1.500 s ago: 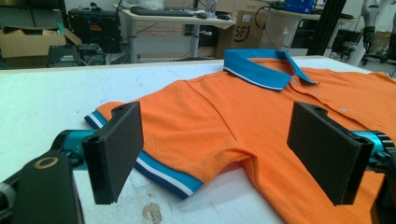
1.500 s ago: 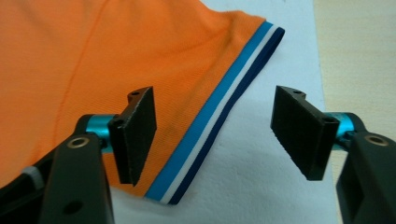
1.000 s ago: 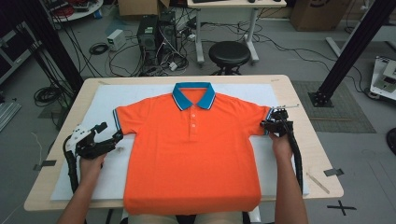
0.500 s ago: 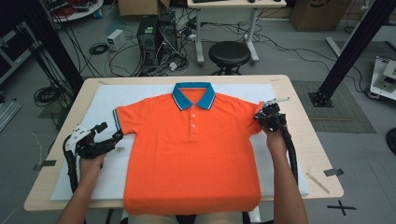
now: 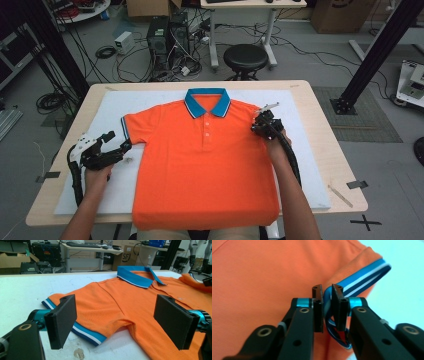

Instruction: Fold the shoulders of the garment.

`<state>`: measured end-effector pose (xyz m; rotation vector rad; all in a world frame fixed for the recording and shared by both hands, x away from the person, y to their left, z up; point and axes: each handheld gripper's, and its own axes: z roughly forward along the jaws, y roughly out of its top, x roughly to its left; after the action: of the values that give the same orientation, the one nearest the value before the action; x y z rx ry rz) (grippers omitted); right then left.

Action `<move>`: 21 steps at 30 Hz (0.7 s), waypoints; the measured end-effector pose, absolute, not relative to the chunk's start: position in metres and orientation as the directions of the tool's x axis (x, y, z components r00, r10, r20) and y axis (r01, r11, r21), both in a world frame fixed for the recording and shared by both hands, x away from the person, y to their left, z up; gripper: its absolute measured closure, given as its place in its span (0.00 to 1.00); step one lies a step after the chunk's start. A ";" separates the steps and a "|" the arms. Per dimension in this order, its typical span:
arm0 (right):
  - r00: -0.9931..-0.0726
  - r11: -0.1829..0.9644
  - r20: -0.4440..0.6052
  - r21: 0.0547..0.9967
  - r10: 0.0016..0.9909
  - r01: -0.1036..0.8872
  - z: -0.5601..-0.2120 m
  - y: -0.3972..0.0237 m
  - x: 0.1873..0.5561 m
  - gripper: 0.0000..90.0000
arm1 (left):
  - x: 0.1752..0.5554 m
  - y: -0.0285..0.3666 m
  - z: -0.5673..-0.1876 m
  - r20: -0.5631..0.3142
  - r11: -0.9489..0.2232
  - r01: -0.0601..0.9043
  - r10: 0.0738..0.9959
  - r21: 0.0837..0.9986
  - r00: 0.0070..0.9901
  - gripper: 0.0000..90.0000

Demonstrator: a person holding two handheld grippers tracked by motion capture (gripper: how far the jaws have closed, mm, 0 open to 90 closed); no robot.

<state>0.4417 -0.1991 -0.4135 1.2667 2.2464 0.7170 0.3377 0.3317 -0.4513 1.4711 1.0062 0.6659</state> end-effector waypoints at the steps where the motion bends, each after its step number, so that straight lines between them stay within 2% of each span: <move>1: -0.483 0.430 -0.107 0.646 0.869 0.631 -0.414 -0.198 0.442 0.81 | 0.338 0.332 -0.451 -0.141 0.045 0.211 0.873 0.976 0.467 0.21; 3: -0.507 0.400 -0.048 0.679 0.861 0.615 -0.412 -0.200 0.442 0.69 | 0.338 0.332 -0.451 -0.140 0.044 0.211 0.873 0.977 0.468 0.21; 5: -0.459 0.331 -0.020 0.722 0.888 0.607 -0.407 -0.205 0.442 0.59 | 0.338 0.332 -0.451 -0.138 0.040 0.212 0.873 0.977 0.468 0.21; 6: -0.431 0.282 0.013 0.740 0.902 0.611 -0.404 -0.211 0.442 0.59 | 0.338 0.331 -0.451 -0.139 0.042 0.212 0.873 0.976 0.468 0.21; 9: -0.435 0.284 0.021 0.729 0.900 0.623 -0.406 -0.213 0.443 0.58 | 0.338 0.332 -0.451 -0.141 0.045 0.212 0.873 0.976 0.468 0.21; 15: -0.507 0.371 0.004 0.676 0.862 0.637 -0.420 -0.191 0.444 0.62 | 0.338 0.332 -0.451 -0.138 0.040 0.214 0.873 0.976 0.467 0.21; 18: -0.502 0.434 -0.089 0.645 0.860 0.629 -0.427 -0.178 0.444 0.74 | 0.338 0.332 -0.451 -0.140 0.043 0.212 0.873 0.976 0.468 0.21; 21: -0.490 0.432 -0.091 0.631 0.867 0.645 -0.433 -0.177 0.447 0.82 | 0.338 0.332 -0.451 -0.142 0.044 0.214 0.872 0.976 0.468 0.21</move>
<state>0.4471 -0.1766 -0.4329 1.2832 2.2855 0.7478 0.3379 0.3318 -0.4513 1.4737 1.0067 0.6633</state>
